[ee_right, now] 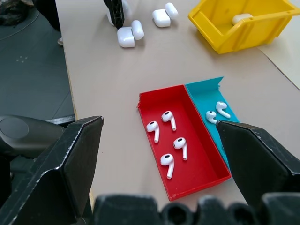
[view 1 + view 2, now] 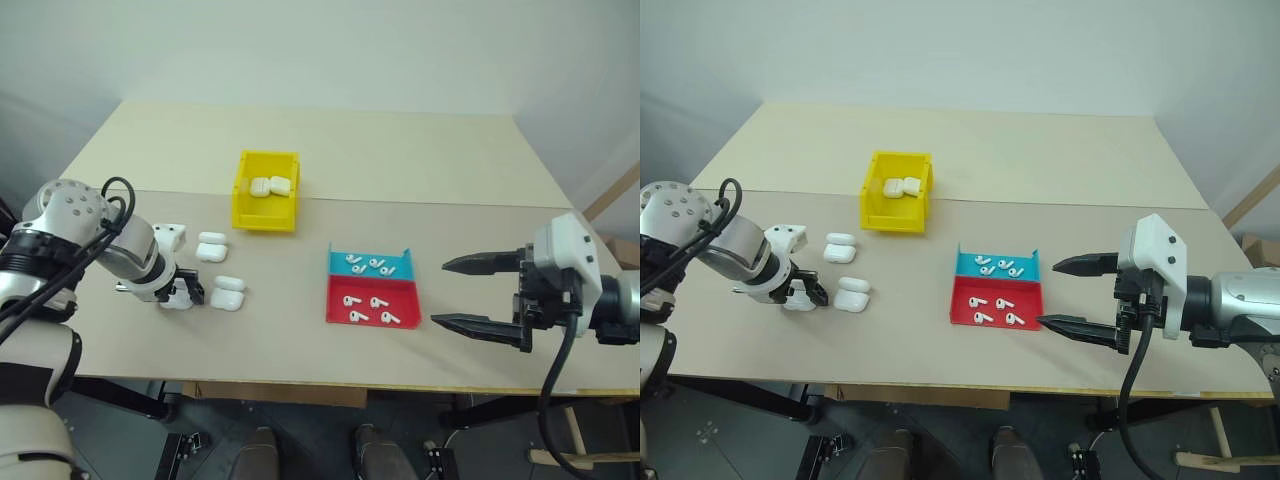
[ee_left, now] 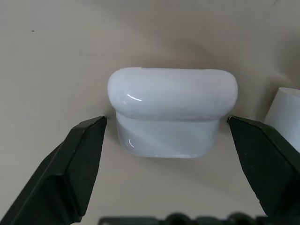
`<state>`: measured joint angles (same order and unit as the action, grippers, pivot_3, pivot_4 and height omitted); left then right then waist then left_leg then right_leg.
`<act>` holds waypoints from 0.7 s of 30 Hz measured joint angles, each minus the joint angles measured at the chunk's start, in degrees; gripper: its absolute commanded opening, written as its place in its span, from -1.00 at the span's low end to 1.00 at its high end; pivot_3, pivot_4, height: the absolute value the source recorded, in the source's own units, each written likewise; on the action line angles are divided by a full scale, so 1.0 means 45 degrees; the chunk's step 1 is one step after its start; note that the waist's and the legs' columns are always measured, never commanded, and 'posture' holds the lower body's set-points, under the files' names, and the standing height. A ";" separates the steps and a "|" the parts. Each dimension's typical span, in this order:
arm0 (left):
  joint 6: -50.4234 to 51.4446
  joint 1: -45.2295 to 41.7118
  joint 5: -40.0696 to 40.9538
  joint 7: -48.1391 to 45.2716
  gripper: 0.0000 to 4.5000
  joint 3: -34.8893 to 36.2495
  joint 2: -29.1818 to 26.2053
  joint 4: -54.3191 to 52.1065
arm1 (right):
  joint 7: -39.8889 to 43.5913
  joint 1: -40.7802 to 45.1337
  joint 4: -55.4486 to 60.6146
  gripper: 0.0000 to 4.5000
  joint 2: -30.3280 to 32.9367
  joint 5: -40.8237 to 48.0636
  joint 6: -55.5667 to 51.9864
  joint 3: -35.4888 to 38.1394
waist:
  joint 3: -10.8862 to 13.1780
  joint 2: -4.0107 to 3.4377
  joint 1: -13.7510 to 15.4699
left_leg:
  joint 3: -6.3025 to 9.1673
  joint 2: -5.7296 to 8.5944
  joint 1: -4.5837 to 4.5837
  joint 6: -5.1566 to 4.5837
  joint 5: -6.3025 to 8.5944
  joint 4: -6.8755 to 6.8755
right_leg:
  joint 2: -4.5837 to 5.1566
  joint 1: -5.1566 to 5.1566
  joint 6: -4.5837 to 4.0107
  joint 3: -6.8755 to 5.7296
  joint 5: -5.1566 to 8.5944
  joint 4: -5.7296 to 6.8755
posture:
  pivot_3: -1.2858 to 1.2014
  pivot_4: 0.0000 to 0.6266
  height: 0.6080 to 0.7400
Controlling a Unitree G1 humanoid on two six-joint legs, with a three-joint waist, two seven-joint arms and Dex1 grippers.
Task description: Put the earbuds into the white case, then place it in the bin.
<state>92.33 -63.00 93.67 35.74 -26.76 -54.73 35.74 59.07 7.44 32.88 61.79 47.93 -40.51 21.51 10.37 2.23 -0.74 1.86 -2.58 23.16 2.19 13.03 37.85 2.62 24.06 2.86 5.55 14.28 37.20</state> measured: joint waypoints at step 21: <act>-0.1182 0.2380 -0.1290 -0.0796 0.24 0.5444 -0.0975 -0.6744 | -0.0136 -0.0191 0.0023 1.00 -0.0568 -0.0465 0.0364 -0.0300 | -0.0007 -0.0004 -0.0018 | 0.0002 -0.0002 -0.0005 0.0017 -0.0009 0.0000 | 0.0004 0.0001 -0.0002 0.0002 -0.0016 0.0010 | 0.03 -0.52 1.00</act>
<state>87.01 -52.29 87.86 32.16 -2.26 -59.12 5.39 58.46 6.58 32.98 59.23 45.83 -38.87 20.16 10.34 2.21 -0.82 1.87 -2.58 23.14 2.26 12.99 37.85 2.63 24.06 2.85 5.56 14.21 37.25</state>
